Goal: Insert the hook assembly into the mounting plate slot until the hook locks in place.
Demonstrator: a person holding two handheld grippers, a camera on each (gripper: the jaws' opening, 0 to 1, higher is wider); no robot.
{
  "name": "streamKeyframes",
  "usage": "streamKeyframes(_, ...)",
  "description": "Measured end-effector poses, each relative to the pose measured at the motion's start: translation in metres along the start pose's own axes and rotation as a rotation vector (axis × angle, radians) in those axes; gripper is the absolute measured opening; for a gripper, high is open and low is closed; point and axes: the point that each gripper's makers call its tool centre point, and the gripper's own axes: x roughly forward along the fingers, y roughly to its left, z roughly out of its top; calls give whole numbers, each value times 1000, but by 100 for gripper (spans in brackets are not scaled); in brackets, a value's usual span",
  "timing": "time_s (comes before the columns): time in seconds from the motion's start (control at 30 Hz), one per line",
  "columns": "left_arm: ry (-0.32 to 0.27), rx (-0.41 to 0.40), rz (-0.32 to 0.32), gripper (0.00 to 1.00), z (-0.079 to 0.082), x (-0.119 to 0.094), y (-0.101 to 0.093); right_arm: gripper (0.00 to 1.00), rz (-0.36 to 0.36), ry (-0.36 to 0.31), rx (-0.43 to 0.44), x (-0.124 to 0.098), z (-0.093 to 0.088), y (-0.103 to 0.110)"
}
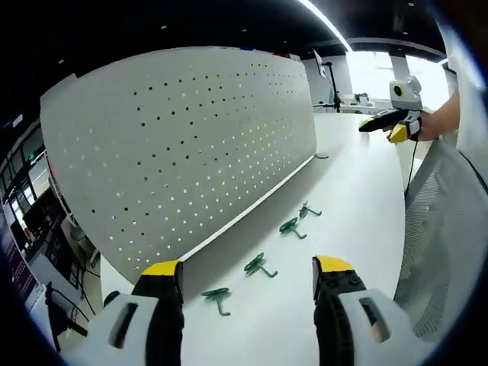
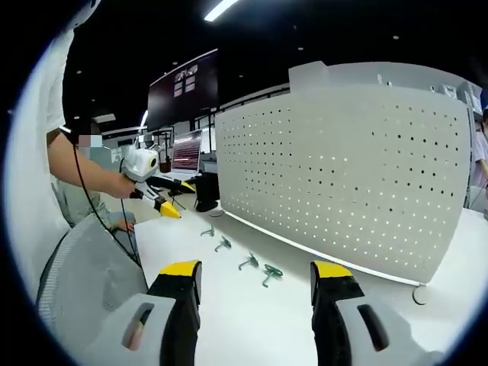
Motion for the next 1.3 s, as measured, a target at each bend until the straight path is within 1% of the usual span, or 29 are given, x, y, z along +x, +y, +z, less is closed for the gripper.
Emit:
streamKeyframes(0.03,18,18,-10,69,-3,1,0,56,-1,0,1,0,0,0)
streamKeyframes(0.1,34,36,-22,68,-7,4,1,56,-4,2,3,0,0,-1)
streamKeyframes(0.33,61,69,-55,68,-11,9,6,55,-10,7,-1,0,-1,-2)
streamKeyframes(0.63,99,111,-111,67,-17,18,6,56,-4,6,3,0,-1,0)
streamKeyframes(0.8,133,119,-139,67,-25,22,8,55,-4,10,6,1,-3,0)
streamKeyframes(0.87,154,145,-172,68,-30,23,4,55,-2,9,5,1,-3,0)
streamKeyframes(0.9,169,163,-175,68,-33,24,4,55,-1,10,4,1,-3,0)
streamKeyframes(1.03,186,176,-194,67,-36,26,5,55,0,10,3,1,-3,0)
streamKeyframes(1.13,208,198,-207,67,-39,28,7,55,2,6,9,0,-3,0)
streamKeyframes(1.17,220,214,-224,67,-41,29,6,55,3,7,9,0,-3,0)
streamKeyframes(1.2,230,230,-230,66,-41,30,7,55,3,6,11,-1,-3,0)
streamKeyframes(1.3,243,235,-239,66,-42,33,12,55,-1,0,15,-1,-1,0)
